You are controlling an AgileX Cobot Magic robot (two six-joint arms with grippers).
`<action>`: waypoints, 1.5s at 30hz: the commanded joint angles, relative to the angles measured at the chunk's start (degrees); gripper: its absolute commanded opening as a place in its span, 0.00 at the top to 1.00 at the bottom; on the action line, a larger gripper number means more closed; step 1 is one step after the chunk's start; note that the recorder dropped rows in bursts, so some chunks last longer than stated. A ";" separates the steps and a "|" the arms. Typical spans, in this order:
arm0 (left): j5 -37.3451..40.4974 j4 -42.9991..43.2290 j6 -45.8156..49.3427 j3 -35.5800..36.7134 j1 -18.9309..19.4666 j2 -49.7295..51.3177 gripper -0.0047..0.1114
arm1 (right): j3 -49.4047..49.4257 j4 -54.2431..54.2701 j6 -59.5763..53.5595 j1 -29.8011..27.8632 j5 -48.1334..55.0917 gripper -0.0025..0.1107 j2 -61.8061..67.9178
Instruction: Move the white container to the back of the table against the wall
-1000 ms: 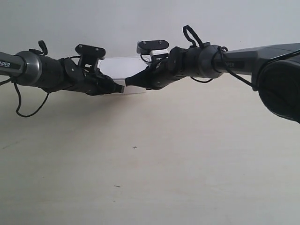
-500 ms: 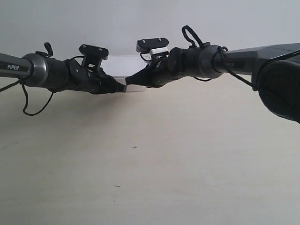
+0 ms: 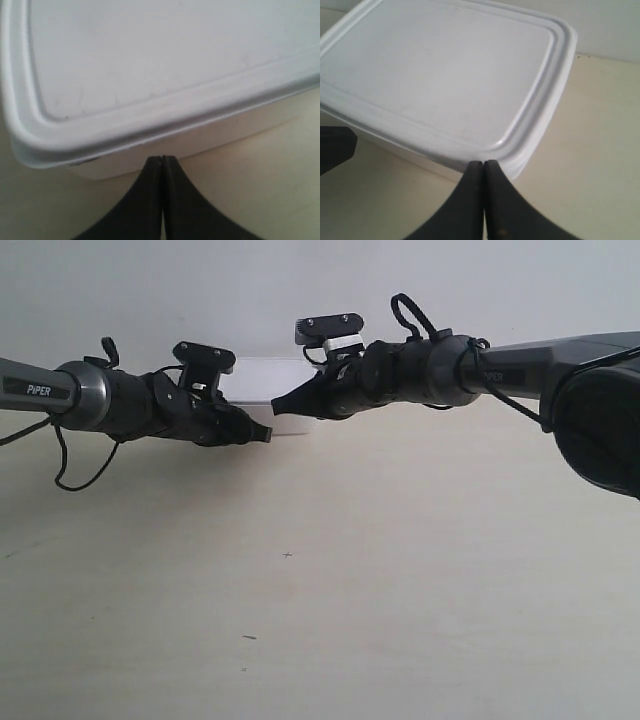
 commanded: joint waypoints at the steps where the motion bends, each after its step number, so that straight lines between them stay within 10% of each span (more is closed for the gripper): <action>1: -0.58 0.18 -0.24 -0.33 -0.02 -0.20 0.96 | -0.41 -0.54 0.17 -1.13 0.29 0.98 -0.70; 45: -0.40 0.78 -1.25 -12.33 -2.52 6.11 0.96 | -0.41 -9.85 -0.64 -1.25 14.36 0.98 -13.32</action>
